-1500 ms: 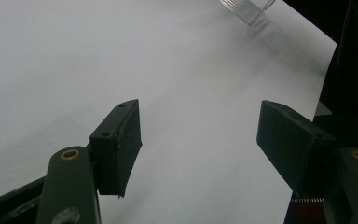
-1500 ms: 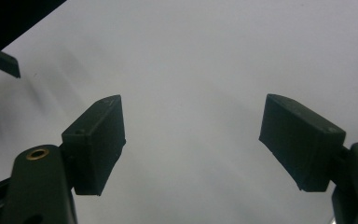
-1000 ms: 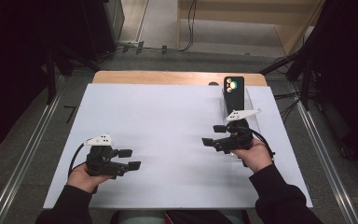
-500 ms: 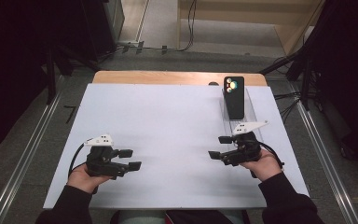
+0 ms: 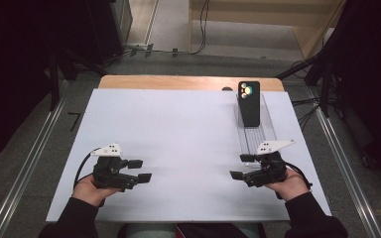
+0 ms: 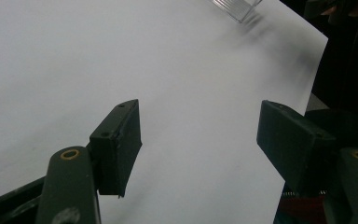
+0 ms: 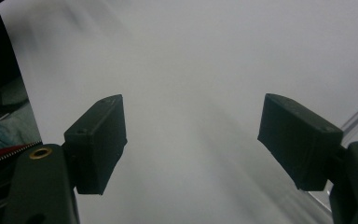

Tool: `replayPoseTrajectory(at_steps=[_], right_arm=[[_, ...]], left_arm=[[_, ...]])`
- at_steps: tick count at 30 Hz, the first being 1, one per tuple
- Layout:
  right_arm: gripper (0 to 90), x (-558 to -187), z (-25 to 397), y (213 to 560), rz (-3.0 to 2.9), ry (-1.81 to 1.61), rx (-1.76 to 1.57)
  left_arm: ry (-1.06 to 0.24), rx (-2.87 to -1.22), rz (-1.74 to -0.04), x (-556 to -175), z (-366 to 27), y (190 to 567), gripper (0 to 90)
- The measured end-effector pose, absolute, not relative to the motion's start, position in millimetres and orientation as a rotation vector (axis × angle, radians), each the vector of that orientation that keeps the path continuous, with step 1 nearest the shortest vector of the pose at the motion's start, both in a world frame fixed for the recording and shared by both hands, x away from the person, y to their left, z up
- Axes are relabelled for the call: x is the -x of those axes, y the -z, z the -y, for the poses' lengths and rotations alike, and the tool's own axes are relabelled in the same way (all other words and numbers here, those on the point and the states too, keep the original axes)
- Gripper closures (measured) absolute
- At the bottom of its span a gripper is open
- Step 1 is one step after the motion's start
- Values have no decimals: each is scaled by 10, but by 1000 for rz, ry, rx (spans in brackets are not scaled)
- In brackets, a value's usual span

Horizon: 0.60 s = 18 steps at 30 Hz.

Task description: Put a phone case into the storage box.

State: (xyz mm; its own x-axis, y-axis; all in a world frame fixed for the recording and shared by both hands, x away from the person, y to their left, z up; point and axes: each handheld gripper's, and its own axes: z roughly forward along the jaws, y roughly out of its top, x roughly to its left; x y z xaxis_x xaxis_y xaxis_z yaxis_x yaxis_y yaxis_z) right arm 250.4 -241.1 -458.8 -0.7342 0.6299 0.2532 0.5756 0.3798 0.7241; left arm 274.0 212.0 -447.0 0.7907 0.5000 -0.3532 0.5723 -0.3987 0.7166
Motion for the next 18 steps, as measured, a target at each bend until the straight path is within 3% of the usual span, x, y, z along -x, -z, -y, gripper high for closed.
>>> replayPoseTrajectory(at_steps=[18], right_arm=[[213, -2342, 2612, 4701, -2544, -1231, -1143]], left_arm=[[110, -2074, -783, -2658, -2173, 4478, 306]])
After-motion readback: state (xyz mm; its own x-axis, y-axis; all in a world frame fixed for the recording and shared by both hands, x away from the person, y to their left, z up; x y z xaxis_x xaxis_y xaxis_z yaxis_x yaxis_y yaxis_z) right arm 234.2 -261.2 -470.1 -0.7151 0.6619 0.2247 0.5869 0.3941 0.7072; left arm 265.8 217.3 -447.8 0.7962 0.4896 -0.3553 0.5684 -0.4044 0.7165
